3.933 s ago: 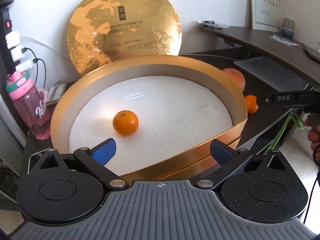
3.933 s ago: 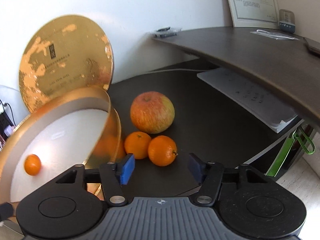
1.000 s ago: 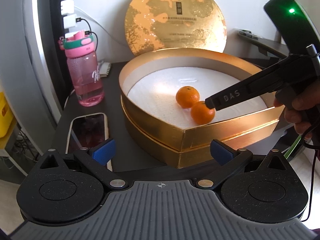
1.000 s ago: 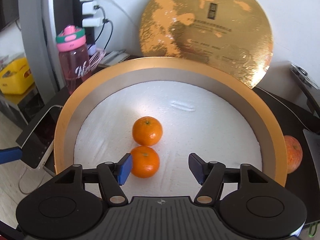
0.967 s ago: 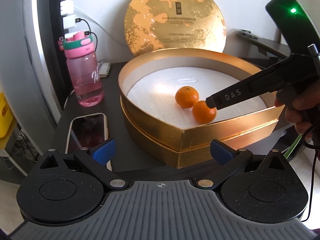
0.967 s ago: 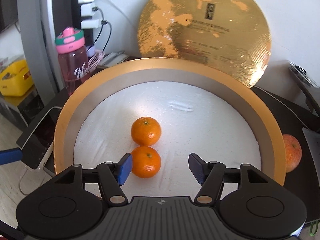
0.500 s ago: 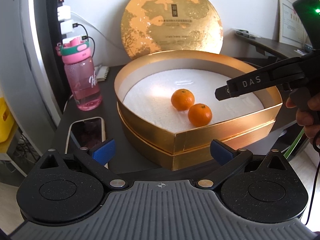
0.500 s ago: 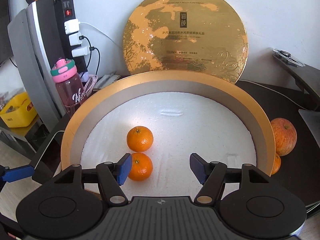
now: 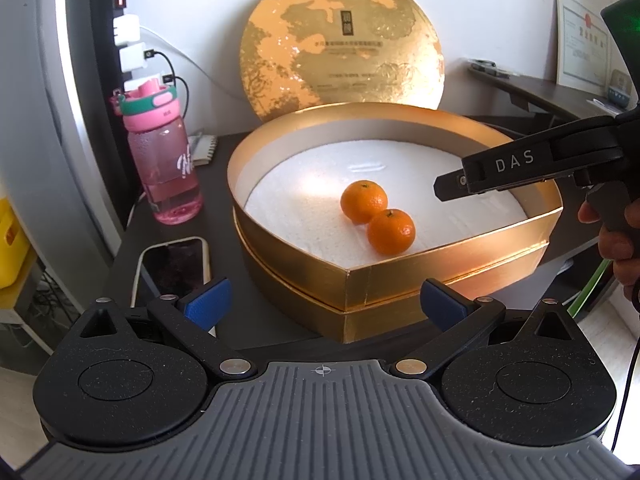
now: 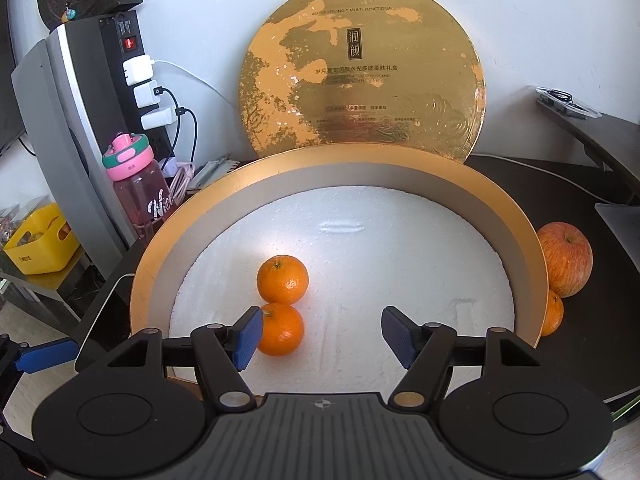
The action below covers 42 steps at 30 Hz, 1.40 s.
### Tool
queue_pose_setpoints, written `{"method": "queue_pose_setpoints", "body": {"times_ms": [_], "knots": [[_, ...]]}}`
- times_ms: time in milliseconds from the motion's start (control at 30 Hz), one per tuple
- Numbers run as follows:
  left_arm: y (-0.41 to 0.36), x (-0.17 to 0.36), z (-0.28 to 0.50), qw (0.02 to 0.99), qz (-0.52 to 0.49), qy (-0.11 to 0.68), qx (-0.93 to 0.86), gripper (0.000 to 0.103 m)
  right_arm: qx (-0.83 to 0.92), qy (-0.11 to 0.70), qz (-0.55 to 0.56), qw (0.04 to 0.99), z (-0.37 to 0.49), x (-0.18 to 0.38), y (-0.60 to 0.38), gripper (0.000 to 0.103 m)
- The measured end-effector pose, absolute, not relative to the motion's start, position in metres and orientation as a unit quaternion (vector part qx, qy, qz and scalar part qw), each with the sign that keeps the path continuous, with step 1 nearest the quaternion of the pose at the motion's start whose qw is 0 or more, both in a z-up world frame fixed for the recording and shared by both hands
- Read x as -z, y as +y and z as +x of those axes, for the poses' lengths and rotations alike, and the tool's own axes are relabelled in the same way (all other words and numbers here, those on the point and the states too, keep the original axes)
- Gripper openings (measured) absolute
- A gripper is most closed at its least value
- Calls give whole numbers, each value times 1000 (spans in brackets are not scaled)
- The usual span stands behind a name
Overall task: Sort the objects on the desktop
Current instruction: 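Withdraw the right tool from the box toward the last mandarin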
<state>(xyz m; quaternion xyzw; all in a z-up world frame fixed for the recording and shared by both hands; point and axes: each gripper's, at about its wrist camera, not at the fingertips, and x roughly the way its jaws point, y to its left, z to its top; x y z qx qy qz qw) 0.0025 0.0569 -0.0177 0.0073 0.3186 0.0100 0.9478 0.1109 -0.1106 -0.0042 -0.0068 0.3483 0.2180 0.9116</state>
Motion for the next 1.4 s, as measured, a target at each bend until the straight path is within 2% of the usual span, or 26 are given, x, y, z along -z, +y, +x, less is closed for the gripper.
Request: {"method": "queue_pose_setpoints", "body": {"times_ms": [733, 1400], "knots": [[50, 13, 10, 949, 5, 316, -4, 103, -167, 325, 52, 929, 117, -1, -159, 68], [19, -4, 27, 953, 41, 300, 6, 103, -187, 283, 147, 929, 130, 13, -158, 68]]}}
